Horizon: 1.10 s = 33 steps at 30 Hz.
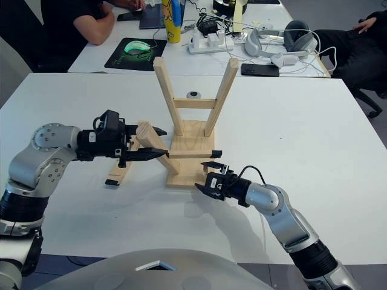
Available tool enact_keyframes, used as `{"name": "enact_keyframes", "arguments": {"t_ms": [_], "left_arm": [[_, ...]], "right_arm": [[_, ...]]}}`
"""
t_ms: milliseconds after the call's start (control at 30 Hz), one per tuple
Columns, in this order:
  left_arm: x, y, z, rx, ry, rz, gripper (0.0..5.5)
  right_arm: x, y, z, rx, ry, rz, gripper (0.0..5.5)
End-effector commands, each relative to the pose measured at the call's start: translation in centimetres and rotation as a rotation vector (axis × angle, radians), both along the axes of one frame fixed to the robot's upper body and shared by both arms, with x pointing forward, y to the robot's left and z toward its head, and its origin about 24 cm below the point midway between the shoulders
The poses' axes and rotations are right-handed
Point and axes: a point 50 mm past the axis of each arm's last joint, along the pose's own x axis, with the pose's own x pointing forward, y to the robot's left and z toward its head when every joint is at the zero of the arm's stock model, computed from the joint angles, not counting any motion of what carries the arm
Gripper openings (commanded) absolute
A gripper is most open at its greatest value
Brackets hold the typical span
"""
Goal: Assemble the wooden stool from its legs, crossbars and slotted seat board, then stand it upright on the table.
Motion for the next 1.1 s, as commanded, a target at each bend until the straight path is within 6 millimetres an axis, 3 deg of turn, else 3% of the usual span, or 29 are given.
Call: {"name": "enact_keyframes", "arguments": {"t_ms": [33, 400, 633, 700, 800, 1100], "left_arm": [[1.1, 1.2, 0.8, -0.029, -0.011, 0.120, 3.03], [0.6, 0.8, 3.4, -0.141, -0.027, 0.129, 4.39], [0.9, 3.4, 11.1, -0.463, -0.090, 0.253, 5.36], [1.2, 4.3, 12.6, -0.543, -0.118, 0.335, 5.36], [1.7, 4.5, 12.9, -0.624, -0.093, 0.416, 4.96], [2.9, 1.2, 10.1, -0.573, -0.039, 0.529, 3.74]], "right_arm": [[-2.3, -0.9, -3.7, -0.125, 0.210, 0.013, 3.37], [-2.1, -1.6, -4.2, -0.146, 0.217, -0.011, 3.37], [-1.7, -1.6, -4.5, -0.135, 0.237, -0.069, 3.37], [-1.6, -1.5, -4.5, -0.132, 0.242, -0.075, 3.37], [-1.3, -1.4, -4.6, -0.138, 0.239, -0.094, 3.37], [0.1, -0.4, -4.9, -0.169, 0.199, -0.157, 3.37]]}}
